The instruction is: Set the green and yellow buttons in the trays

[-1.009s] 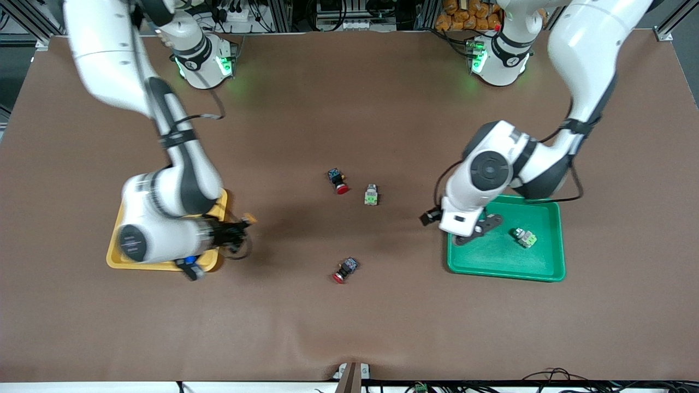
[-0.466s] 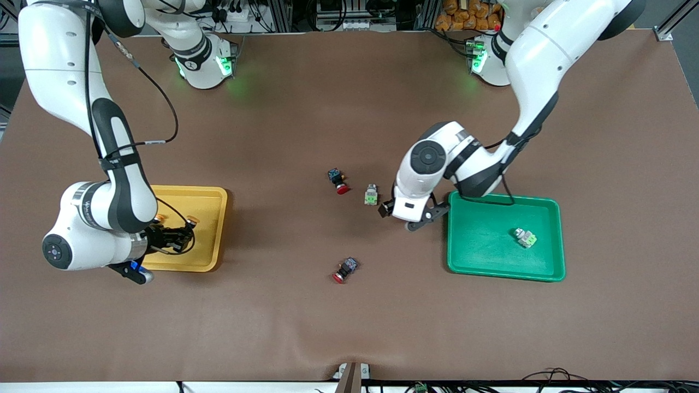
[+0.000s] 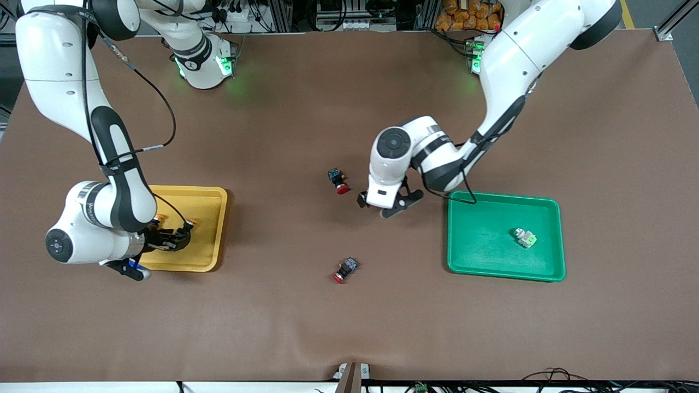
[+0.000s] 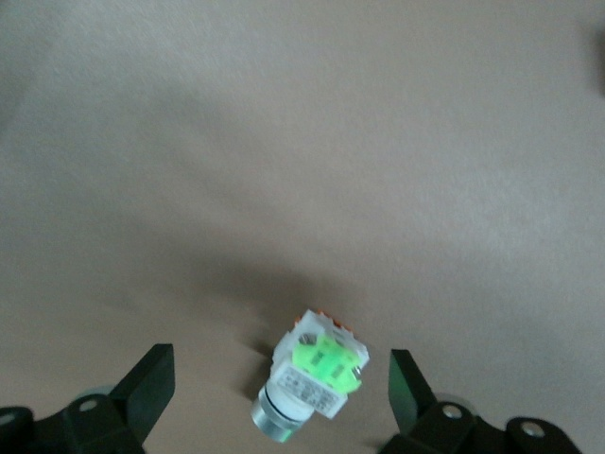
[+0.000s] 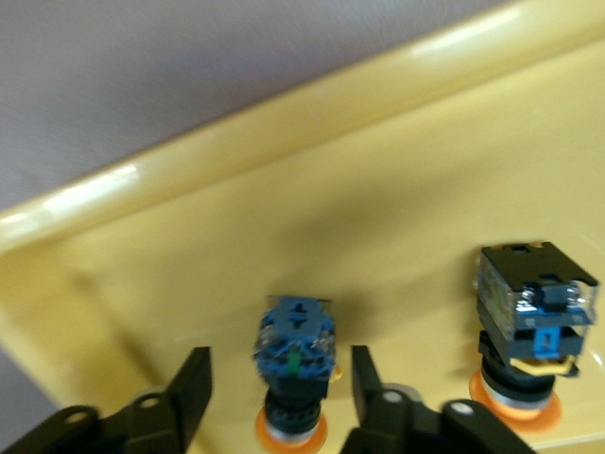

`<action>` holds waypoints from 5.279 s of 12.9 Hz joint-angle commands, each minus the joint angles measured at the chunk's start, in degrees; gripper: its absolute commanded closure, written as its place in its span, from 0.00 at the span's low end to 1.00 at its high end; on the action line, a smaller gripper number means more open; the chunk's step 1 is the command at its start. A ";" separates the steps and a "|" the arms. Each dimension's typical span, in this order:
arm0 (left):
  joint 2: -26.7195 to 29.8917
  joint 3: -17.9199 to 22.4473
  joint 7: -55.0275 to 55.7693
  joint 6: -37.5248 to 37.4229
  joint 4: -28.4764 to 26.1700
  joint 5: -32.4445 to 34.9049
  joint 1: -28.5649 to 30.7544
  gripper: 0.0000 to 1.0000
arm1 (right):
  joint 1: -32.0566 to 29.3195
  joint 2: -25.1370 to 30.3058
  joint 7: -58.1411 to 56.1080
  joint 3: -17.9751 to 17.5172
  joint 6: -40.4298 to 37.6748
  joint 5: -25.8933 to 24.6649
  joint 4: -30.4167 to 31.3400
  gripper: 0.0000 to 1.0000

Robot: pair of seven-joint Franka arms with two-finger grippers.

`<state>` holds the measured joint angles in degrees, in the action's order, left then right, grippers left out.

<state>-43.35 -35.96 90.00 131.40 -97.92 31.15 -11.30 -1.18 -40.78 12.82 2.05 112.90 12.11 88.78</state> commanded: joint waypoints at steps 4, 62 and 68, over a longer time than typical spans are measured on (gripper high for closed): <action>-3.50 5.99 1.31 0.35 3.08 1.63 -7.25 0.00 | -0.66 2.19 -1.21 -1.53 -8.13 -0.41 -16.06 0.00; 20.48 -19.76 -53.62 -33.99 15.47 -10.49 51.20 0.00 | 0.30 44.21 -15.10 -0.82 -32.31 -10.61 -3.70 0.00; 30.13 -16.72 -66.15 -39.38 16.98 -14.70 50.50 0.00 | 0.22 44.21 -15.19 -0.73 -32.31 -9.82 -3.70 0.00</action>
<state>-18.37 -55.81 29.63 93.32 -80.66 19.44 39.62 -0.22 2.60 -2.70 1.71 80.98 1.74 84.82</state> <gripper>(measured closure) 0.000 0.000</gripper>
